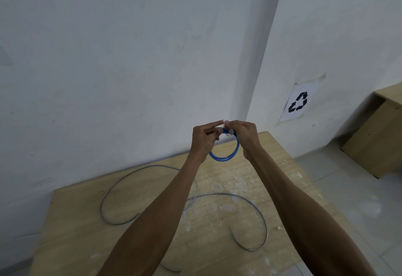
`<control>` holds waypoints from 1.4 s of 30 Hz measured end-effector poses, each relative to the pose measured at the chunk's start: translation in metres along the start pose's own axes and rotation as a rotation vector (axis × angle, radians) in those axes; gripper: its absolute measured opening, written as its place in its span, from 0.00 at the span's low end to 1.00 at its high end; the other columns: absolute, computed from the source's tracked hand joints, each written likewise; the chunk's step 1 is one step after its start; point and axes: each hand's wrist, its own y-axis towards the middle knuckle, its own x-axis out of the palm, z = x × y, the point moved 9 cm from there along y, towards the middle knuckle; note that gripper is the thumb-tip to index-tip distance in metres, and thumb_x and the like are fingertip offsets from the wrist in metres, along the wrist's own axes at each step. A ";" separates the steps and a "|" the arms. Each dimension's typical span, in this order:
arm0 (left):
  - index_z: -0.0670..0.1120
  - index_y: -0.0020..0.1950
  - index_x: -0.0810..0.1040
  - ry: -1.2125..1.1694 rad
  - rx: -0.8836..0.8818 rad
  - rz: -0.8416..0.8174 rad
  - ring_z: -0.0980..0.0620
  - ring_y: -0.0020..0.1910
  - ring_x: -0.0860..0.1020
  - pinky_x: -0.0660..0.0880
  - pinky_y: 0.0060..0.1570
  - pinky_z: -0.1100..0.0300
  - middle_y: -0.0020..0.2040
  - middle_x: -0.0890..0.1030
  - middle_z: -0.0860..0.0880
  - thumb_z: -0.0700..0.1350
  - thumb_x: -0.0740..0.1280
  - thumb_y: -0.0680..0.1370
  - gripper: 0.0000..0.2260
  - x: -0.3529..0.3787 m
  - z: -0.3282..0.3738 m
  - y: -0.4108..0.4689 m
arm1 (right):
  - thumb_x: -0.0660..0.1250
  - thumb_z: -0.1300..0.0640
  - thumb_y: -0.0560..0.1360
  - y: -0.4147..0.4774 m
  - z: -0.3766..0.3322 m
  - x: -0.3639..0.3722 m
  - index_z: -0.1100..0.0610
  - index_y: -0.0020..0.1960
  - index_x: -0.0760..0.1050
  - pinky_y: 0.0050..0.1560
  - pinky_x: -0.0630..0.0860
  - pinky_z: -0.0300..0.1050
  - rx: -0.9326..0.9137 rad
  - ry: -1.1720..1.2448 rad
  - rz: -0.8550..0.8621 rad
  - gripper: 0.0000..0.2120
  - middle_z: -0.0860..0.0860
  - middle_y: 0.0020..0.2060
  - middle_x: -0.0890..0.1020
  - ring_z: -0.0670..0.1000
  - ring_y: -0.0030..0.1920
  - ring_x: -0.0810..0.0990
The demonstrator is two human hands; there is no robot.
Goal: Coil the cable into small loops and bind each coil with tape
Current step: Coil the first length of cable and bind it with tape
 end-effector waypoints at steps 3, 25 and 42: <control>0.40 0.65 0.83 0.019 0.018 0.003 0.60 0.29 0.73 0.72 0.35 0.68 0.49 0.87 0.38 0.29 0.65 0.79 0.17 0.002 0.003 -0.004 | 0.73 0.56 0.77 -0.003 -0.004 0.000 0.56 0.39 0.85 0.51 0.80 0.48 -0.051 -0.018 0.015 0.09 0.55 0.35 0.86 0.53 0.40 0.84; 0.42 0.58 0.87 0.116 -0.043 0.060 0.58 0.32 0.78 0.75 0.37 0.62 0.49 0.88 0.43 0.30 0.66 0.77 0.15 -0.024 -0.009 0.005 | 0.78 0.48 0.72 0.001 0.008 0.006 0.54 0.53 0.85 0.49 0.80 0.42 -0.044 -0.104 0.040 0.13 0.50 0.45 0.87 0.49 0.47 0.85; 0.41 0.59 0.86 0.107 -0.044 -0.042 0.56 0.33 0.78 0.76 0.39 0.62 0.47 0.88 0.43 0.32 0.67 0.79 0.13 -0.017 0.008 0.014 | 0.70 0.62 0.78 0.020 -0.022 0.018 0.60 0.45 0.85 0.47 0.74 0.35 0.045 -0.052 -0.079 0.05 0.47 0.42 0.85 0.45 0.45 0.81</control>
